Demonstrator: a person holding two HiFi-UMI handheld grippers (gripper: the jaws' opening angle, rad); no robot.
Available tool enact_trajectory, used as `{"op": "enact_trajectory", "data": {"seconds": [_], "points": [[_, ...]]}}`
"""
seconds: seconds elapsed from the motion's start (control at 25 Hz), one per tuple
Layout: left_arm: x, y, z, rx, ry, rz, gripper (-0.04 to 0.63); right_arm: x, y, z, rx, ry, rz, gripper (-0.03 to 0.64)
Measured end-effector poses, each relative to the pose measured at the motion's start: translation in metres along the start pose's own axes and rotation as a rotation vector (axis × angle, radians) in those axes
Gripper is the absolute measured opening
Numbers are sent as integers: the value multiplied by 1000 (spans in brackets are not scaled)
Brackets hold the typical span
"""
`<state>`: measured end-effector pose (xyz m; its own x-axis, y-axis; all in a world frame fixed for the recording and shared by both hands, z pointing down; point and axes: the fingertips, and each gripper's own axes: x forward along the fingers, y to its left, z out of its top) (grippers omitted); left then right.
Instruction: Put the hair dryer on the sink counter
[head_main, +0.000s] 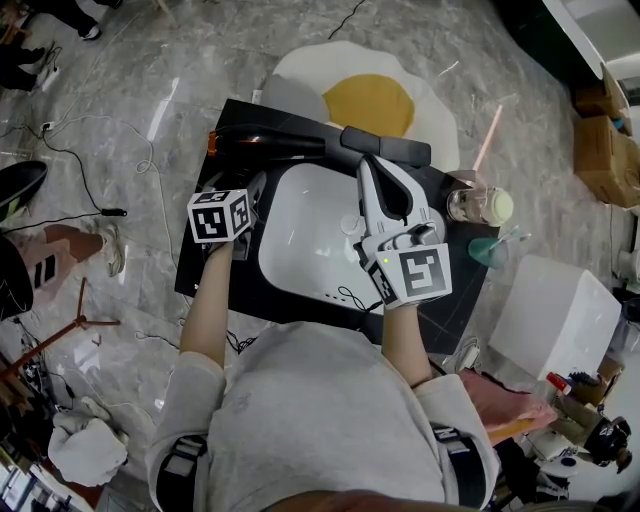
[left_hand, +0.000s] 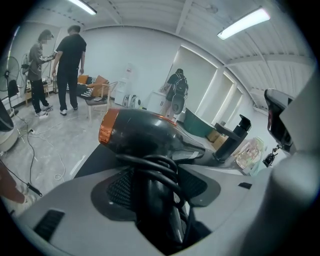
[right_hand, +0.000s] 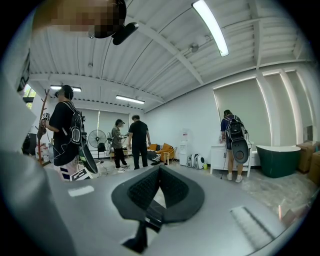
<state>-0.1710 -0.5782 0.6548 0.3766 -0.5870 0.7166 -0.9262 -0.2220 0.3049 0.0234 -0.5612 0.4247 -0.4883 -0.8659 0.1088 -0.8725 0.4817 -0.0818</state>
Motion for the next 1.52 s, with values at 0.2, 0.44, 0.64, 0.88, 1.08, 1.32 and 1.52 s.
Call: {"op": "enact_trajectory", "data": {"seconds": [0.2, 0.44, 0.64, 0.88, 1.08, 1.32, 1.52], "points": [[4, 3, -2, 33, 15, 31, 268, 3, 2, -1, -1, 2, 2, 11], [6, 5, -2, 101, 36, 82, 276, 5, 6, 2, -4, 2, 5, 11], [7, 4, -3, 141, 42, 91, 276, 4, 9, 3, -7, 1, 6, 11], [-11, 4, 1, 148, 20, 81, 290, 0, 19, 10, -15, -12, 21, 11], [-43, 6, 4, 138, -32, 88, 287, -5, 35, 18, -26, -29, 43, 11], [-94, 8, 19, 87, -180, 124, 79, -17, 59, 28, -49, -45, 67, 11], [-141, 1, 26, 59, -300, 119, 8, -31, 79, 35, -65, -62, 77, 11]]}}
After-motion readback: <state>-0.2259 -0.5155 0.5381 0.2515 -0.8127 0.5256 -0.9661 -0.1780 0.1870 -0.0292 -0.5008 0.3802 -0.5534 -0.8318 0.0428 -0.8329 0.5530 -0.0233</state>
